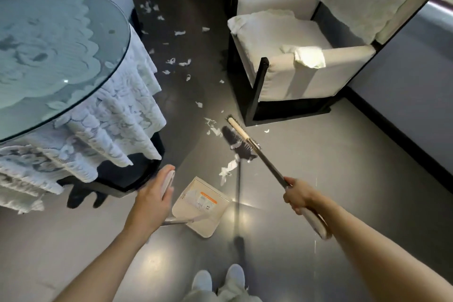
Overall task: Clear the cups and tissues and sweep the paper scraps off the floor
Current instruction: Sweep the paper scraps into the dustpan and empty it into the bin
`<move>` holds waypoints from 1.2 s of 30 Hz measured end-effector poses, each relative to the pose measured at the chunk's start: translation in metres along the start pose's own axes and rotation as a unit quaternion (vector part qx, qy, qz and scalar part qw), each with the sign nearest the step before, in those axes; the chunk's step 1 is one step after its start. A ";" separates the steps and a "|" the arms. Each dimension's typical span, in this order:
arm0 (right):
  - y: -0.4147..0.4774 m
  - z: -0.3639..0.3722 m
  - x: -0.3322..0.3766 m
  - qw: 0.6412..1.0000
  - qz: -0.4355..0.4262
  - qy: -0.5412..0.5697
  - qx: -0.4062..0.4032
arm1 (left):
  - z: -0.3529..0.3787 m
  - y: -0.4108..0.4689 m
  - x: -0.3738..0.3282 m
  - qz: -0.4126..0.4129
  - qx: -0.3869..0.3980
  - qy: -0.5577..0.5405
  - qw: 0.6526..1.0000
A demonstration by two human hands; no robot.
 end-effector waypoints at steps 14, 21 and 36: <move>0.083 0.042 0.026 0.988 0.046 -0.111 0.094 | 0.079 0.131 -0.043 0.013 0.028 0.004 1.000; 0.024 0.002 0.018 0.964 0.159 0.038 0.211 | 0.086 0.156 -0.064 0.035 0.031 -0.008 0.999; 0.043 -0.093 -0.013 0.979 0.148 0.099 0.094 | 0.093 0.148 -0.083 -0.015 0.049 -0.057 0.997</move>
Point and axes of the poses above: each hand's wrist, its own y-axis towards the middle knuckle, its own z-axis out of the palm, x = y × z, the point moved 5 cm from there along y, towards the middle knuckle, and after that the axes turned 13 degrees about -x, right-handed, at the moved point
